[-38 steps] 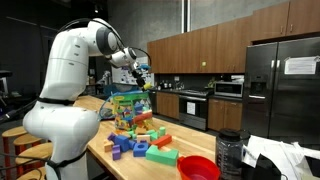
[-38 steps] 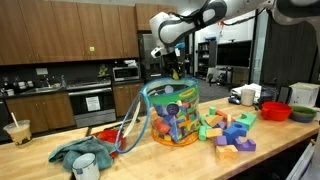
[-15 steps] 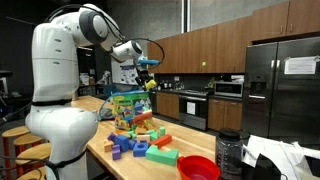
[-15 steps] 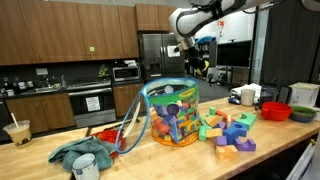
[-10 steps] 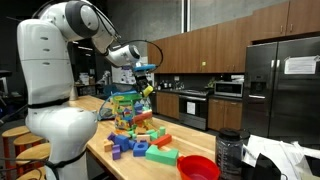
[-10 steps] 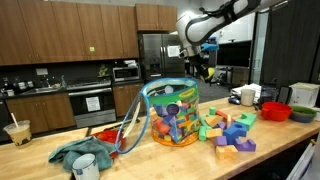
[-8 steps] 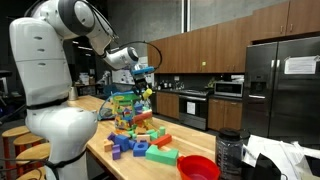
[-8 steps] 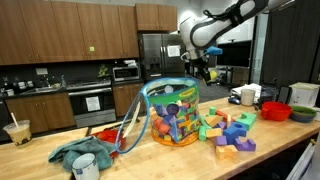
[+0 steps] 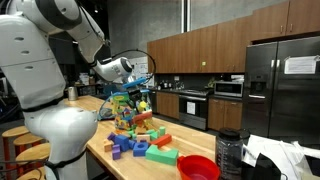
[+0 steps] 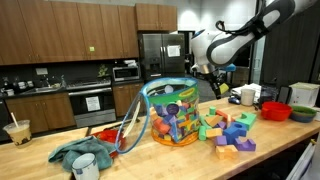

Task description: Remove one yellow block from the toy bag

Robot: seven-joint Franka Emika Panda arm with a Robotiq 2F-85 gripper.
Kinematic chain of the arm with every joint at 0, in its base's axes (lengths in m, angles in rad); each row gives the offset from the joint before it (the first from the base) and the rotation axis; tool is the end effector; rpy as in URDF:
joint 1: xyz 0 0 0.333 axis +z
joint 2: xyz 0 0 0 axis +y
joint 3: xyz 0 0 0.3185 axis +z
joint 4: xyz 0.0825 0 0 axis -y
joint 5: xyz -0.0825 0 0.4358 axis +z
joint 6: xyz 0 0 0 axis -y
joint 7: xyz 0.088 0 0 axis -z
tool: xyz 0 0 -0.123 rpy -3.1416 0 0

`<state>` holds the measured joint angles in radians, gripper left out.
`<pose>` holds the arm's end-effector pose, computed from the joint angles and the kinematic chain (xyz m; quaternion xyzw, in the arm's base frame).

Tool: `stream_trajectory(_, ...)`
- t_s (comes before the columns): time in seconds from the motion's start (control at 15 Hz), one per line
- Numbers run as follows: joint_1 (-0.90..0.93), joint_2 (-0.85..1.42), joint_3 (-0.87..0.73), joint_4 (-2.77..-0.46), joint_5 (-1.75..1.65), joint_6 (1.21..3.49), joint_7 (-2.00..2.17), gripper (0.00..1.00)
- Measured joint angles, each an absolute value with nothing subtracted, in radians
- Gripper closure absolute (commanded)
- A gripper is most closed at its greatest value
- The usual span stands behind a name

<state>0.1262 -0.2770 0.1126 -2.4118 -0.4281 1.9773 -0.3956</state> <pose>0.4704 0.0802 0.3695 0.8929 0.3941 -0.0953 0.1957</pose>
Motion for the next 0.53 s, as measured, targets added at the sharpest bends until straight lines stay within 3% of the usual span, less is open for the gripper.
stream_trajectory(0.53,0.213,-0.35,0.146,-2.663,-0.283,2.075,-0.287,0.82)
